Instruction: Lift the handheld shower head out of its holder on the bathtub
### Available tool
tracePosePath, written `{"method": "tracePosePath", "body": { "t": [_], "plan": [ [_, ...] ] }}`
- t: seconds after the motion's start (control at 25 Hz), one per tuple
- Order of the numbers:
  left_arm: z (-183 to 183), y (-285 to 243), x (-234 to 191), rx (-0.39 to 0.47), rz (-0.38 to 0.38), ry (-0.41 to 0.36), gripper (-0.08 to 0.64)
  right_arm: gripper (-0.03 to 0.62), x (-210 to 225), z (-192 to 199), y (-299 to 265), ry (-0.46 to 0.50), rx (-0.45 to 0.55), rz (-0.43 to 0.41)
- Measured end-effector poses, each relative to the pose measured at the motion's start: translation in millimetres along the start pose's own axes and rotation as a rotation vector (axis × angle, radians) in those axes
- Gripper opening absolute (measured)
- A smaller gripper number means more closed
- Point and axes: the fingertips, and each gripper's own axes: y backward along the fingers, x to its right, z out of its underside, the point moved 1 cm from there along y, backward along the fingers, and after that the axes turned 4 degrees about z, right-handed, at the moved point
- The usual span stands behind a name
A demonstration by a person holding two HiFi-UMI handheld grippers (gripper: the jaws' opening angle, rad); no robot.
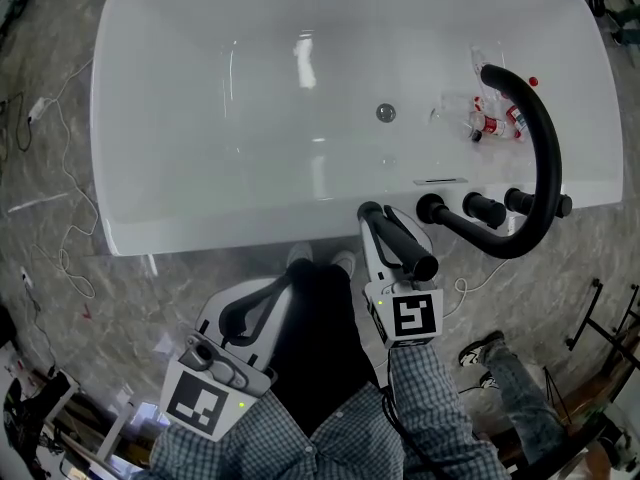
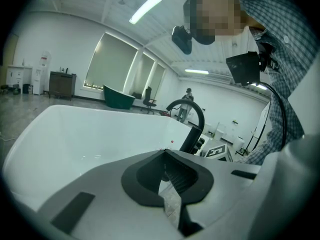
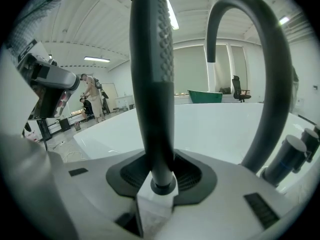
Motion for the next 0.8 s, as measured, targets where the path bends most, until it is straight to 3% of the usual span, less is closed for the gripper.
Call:
{"method": "tracePosePath", "body": {
  "t": [0.28, 0.8],
  "plan": [
    [-16.5, 5.2, 9.1, 0.021, 0.015, -0.013, 0.006, 0.135, -0.8, -24.4, 14.8, 0.032, 0.052, 0.01],
    [-62.9, 21.8, 34.8, 0.065, 0.042, -0.055, 0.006, 0.135, 1.4, -71.8, 56.9, 0.027, 0.032, 0.045]
  ]
}}
